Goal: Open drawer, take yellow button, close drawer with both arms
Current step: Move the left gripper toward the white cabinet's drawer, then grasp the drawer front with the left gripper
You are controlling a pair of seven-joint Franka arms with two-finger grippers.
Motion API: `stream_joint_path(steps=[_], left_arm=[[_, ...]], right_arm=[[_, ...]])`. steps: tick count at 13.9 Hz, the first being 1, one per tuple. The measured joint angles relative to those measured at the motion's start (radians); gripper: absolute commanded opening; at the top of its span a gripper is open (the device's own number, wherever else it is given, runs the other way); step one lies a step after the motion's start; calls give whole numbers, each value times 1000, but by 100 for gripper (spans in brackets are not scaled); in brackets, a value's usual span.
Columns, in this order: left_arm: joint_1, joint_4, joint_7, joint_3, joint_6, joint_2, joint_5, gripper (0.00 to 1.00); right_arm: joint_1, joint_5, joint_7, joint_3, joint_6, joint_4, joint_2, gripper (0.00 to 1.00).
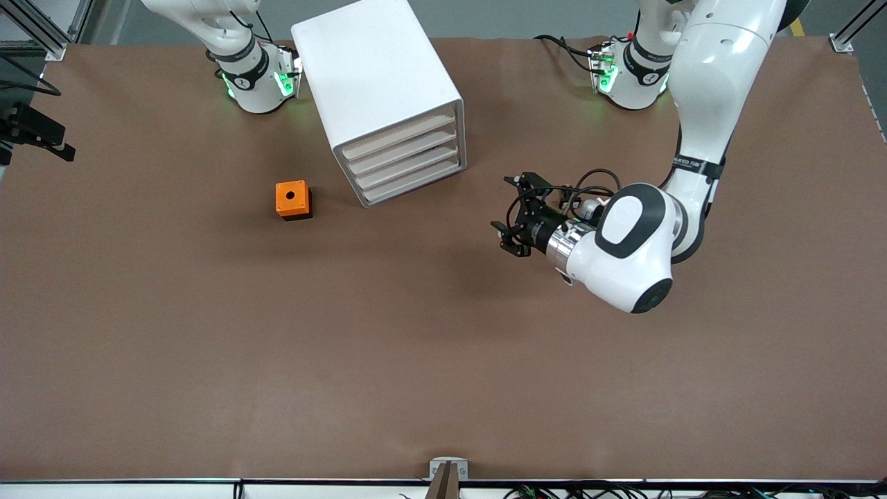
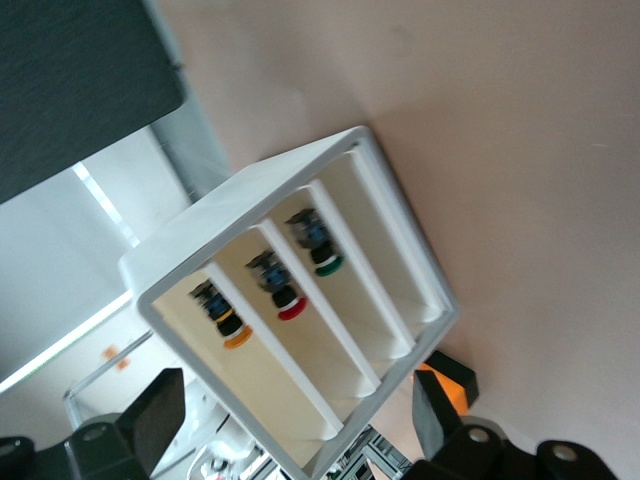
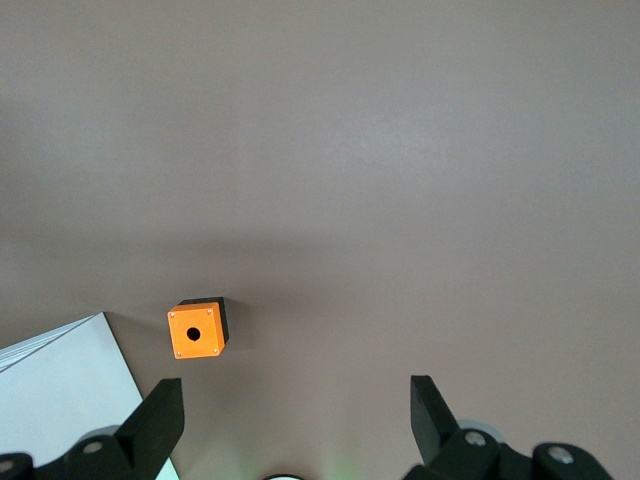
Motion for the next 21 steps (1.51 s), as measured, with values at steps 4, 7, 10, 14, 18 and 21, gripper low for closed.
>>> stream_joint_path(steps=[4,7,10,14,18,21], left_arm=[[2,0,-230,-15,-36,46,-68,100],[1,0,-357,-31,-46,74,-99,100],[1,-1,-441,-55,-60,110,-120,91],[-22,-2,-474,-83,-62,134,-126,63],[-78,-8,-477,-85,-80,136,-126,57],[-130,-24,-477,-85,-87,136,-124,57]], right_arm=[[0,0,0,0,0,0,0,100],[0,0,0,0,0,0,0,100],[0,0,0,0,-1,0,0,100],[0,0,0,0,-1,0,0,100],[0,0,0,0,-1,0,0,100],[0,0,0,-1,-1,0,0,100]])
